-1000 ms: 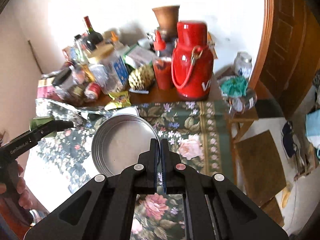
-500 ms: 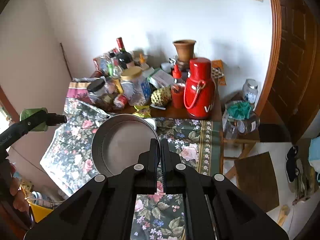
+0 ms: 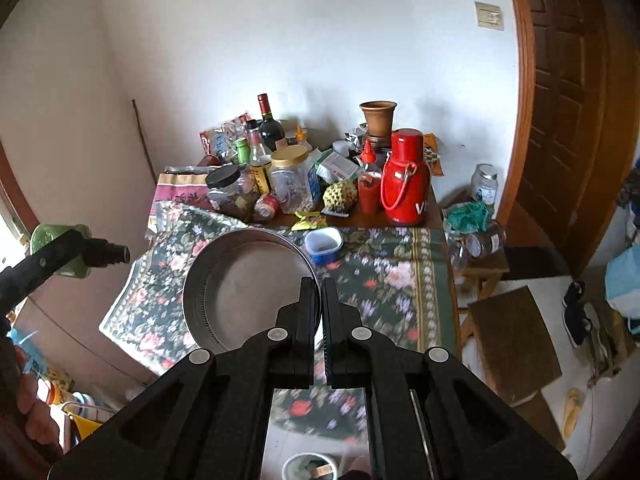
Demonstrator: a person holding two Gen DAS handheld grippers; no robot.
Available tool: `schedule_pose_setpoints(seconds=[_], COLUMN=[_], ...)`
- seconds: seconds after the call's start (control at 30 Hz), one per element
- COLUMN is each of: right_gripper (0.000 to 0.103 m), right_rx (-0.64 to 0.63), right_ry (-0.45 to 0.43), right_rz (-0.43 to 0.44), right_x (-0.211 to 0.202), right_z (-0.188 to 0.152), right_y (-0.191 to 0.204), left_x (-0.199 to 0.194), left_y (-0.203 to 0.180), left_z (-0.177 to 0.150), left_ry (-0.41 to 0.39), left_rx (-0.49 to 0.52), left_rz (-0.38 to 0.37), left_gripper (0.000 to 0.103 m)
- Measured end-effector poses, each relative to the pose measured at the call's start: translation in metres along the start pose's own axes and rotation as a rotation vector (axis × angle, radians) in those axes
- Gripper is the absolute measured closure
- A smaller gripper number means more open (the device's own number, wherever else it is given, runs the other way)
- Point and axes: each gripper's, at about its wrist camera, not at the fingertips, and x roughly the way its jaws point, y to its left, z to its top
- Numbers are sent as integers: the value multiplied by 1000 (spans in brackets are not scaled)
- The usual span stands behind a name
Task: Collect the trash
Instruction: 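Carry the bottle and tin lid down toward the white bucket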
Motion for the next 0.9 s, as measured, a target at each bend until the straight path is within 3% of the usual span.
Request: schedule_pose_setpoints(seconds=[0.47, 0.7, 0.9], right_gripper=[100, 100, 100], right_rx=[63, 93, 105], right_ry=[-1, 59, 125], right_rz=[-82, -112, -113], right_x=[-84, -106, -102], right_z=[-108, -149, -175], right_y=[78, 92, 87], left_x=[-129, -152, -142], left_y=[51, 58, 55], left_z=[-86, -117, -141], left_ry=[59, 142, 216], left_rx=[72, 94, 94], left_rz=[-121, -144, -127], left_gripper=[40, 40, 40])
